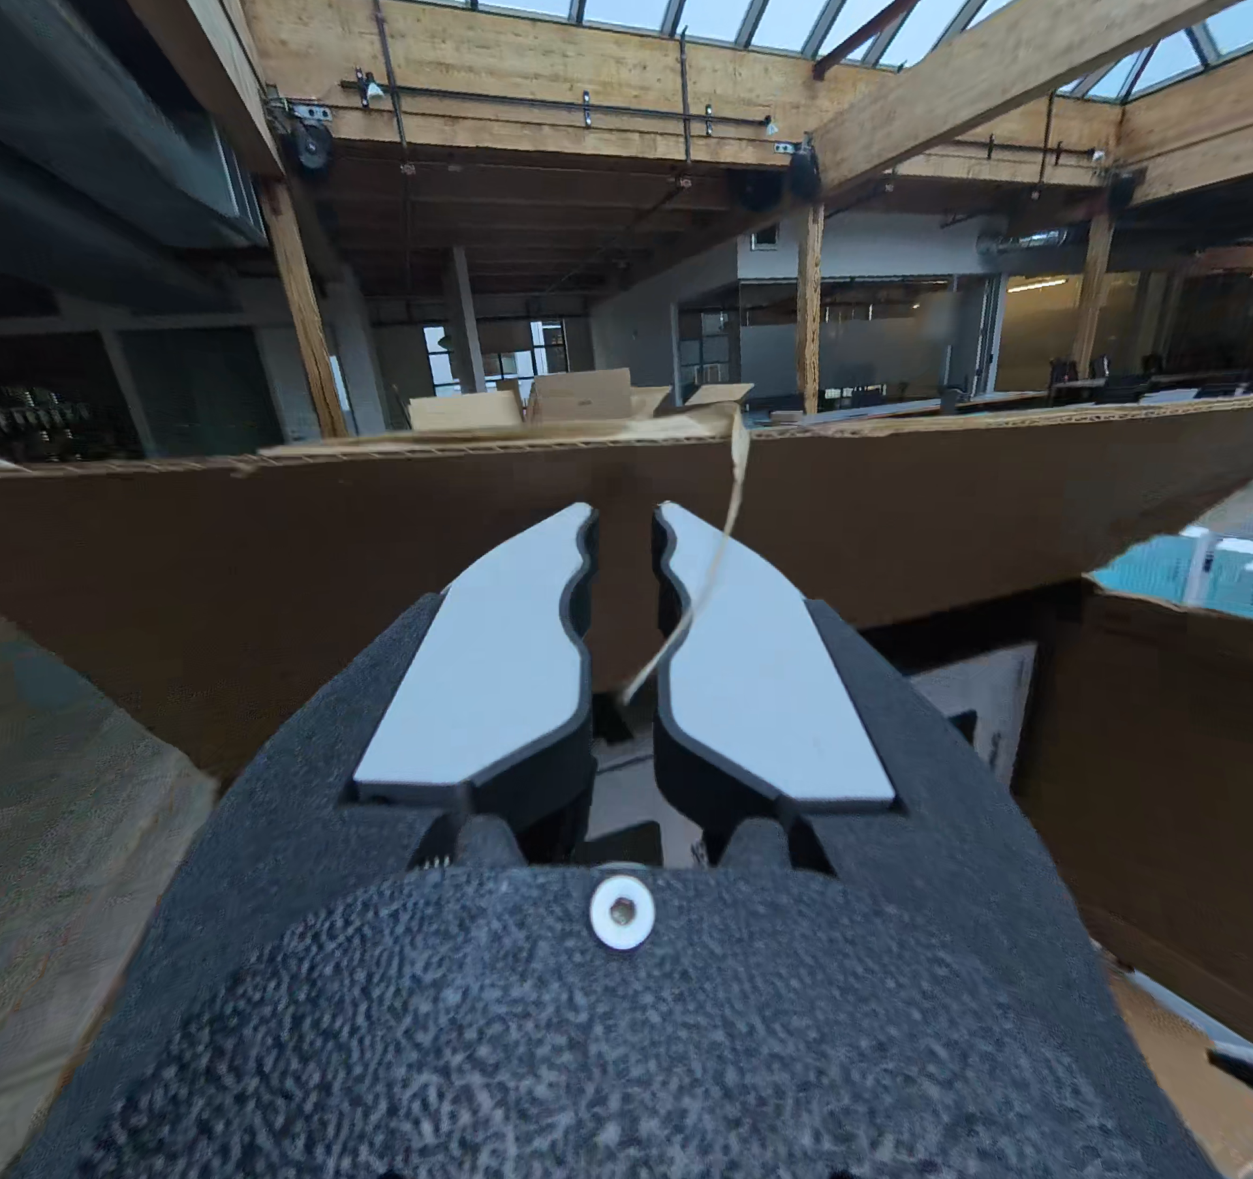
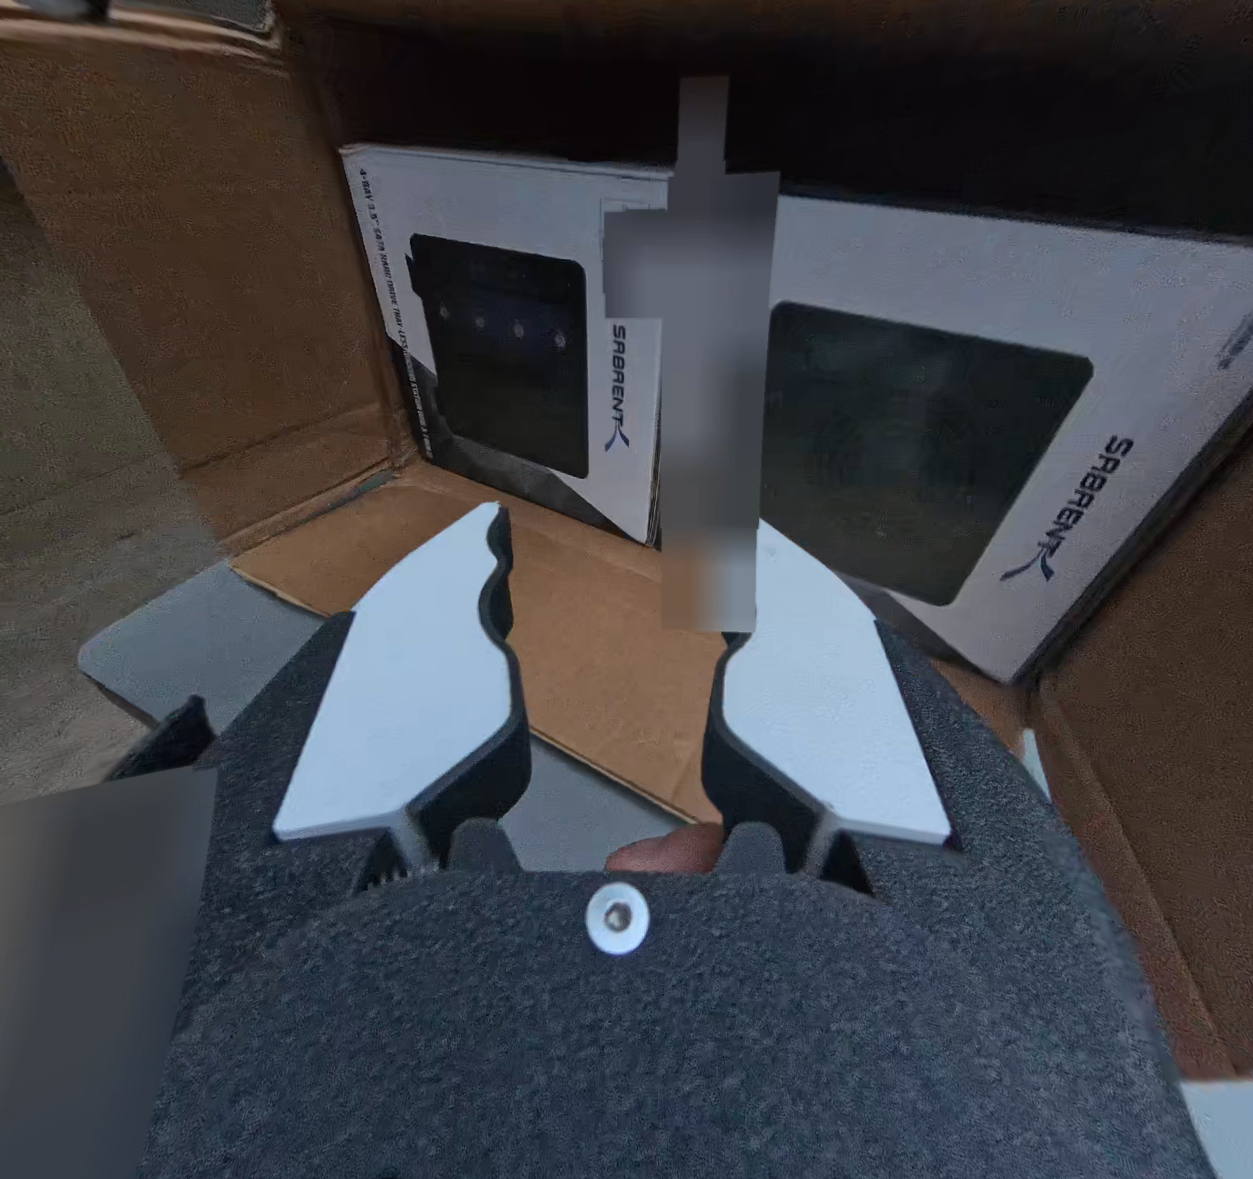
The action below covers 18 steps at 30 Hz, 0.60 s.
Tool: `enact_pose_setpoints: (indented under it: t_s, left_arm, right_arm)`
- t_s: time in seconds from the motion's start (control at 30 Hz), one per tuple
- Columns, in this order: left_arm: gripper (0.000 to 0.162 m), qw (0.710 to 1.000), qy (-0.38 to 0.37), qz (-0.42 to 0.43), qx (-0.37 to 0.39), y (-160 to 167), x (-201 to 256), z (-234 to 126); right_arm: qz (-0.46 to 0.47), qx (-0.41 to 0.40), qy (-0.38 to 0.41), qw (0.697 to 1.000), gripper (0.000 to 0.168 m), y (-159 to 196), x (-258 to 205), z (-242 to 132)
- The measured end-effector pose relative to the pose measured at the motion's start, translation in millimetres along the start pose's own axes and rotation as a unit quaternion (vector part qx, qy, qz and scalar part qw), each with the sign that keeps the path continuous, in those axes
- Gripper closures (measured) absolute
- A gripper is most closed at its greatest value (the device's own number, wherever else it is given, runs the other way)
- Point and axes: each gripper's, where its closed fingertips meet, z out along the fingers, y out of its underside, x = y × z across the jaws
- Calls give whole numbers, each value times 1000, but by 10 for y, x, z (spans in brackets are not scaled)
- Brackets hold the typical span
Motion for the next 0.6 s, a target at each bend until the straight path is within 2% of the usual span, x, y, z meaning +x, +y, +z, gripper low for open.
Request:
enact_pose_setpoints:
  t_s: [0.07,0.17,0.27,0.33,0.37,0.43,0.5,0.53,0.6]
  left_arm:
    - [151,999,-1,27,-18,-161,-203,237]
    - [156,995,18,40,-86,-133,-381,640]
    - [160,984,25,59,-164,34,-540,1004]
    - [162,975,27,63,-213,223,-636,1227]
    - [161,969,28,61,-238,348,-670,1323]
    - [158,954,27,64,-290,621,-715,1442]
    - [154,945,23,91,-314,751,-715,1453]
    - [154,945,27,104,-308,722,-690,1408]
    - [145,951,31,101,-289,663,-632,1178]
  right_arm:
    - [-54,12,-18,998,109,-241,-103,201]
    - [-123,20,-38,992,103,-548,-228,546]
    - [-226,37,-22,973,99,-978,-183,868]
    - [-303,71,16,950,100,-1454,-38,1037]
    - [-328,78,19,941,107,-1689,18,1137]
    - [-323,8,-11,946,112,-1917,152,1445]
    - [-287,-141,-72,945,100,-1768,267,1731]
    - [-299,-192,-81,931,109,-1690,340,1817]
    - [-361,-230,-84,900,131,-1708,449,1846]
